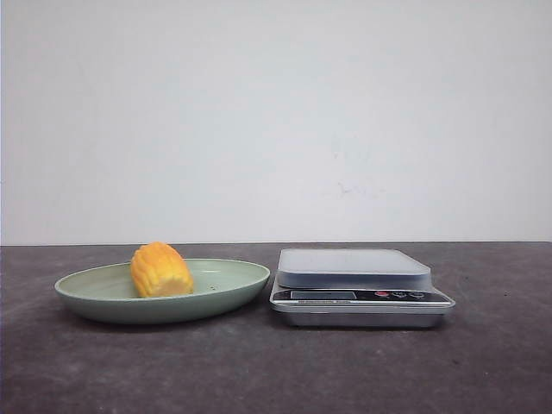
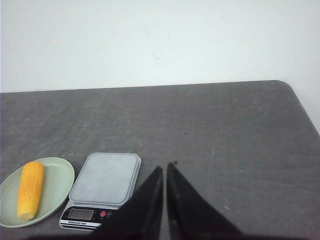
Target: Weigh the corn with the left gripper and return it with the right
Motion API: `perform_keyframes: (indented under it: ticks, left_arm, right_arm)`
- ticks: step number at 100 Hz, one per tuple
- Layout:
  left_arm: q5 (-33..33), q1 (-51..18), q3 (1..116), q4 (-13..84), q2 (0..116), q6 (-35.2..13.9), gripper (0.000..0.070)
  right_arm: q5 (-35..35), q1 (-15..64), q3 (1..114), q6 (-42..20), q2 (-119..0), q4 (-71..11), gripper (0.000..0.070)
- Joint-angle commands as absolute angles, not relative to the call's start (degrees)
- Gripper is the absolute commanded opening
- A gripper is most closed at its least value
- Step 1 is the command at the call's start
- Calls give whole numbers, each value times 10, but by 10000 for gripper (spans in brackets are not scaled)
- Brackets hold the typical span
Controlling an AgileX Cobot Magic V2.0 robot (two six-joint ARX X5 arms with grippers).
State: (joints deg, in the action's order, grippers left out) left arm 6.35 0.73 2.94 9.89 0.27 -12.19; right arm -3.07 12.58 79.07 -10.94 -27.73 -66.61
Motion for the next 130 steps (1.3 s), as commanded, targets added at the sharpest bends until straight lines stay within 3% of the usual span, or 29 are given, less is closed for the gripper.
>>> perform_keyframes:
  ticks: [1, 23, 115, 130]
  left_arm:
    - [53, 8, 15, 90, 2, -122, 11]
    - [40, 8, 8, 107, 2, -78, 11]
    - [40, 8, 8, 107, 2, -78, 11]
    - [40, 8, 8, 107, 2, -78, 11]
  right_arm:
    - [-31, 126, 797, -116, -279, -659, 6]
    - [-31, 126, 798, -116, -279, -659, 6]
    - [-31, 126, 798, -116, -279, -659, 6]
    - [-35, 117, 797, -93, -278, -631, 6]
